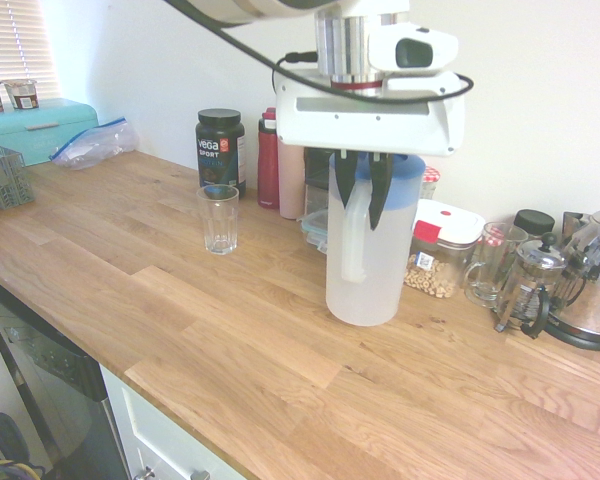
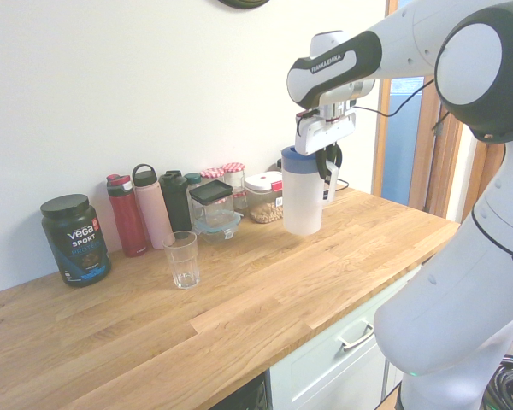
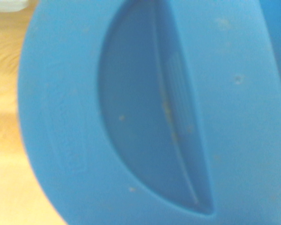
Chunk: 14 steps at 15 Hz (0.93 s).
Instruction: Pour me some water
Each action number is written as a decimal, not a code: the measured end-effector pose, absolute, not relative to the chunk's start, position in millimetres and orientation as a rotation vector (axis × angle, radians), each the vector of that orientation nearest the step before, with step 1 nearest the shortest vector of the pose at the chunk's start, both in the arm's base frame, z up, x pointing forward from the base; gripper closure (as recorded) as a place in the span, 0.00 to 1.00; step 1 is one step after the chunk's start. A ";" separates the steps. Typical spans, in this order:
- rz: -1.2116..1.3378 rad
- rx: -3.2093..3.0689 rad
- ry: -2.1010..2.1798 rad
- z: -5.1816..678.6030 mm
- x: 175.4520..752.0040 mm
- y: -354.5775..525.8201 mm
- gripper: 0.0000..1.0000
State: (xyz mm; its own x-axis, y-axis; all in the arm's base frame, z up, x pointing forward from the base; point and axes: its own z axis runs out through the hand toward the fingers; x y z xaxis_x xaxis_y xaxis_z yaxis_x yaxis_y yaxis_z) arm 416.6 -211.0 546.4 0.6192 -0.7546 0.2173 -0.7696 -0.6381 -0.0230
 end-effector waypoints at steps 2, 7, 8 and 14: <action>0.370 2.705 -1.437 538.9 419.2 -210.1 1.00; 0.322 2.685 -1.490 517.0 420.5 -199.7 1.00; 0.310 2.686 -1.490 513.2 419.9 -198.8 1.00; 0.293 2.681 -1.501 506.1 418.4 -198.7 0.00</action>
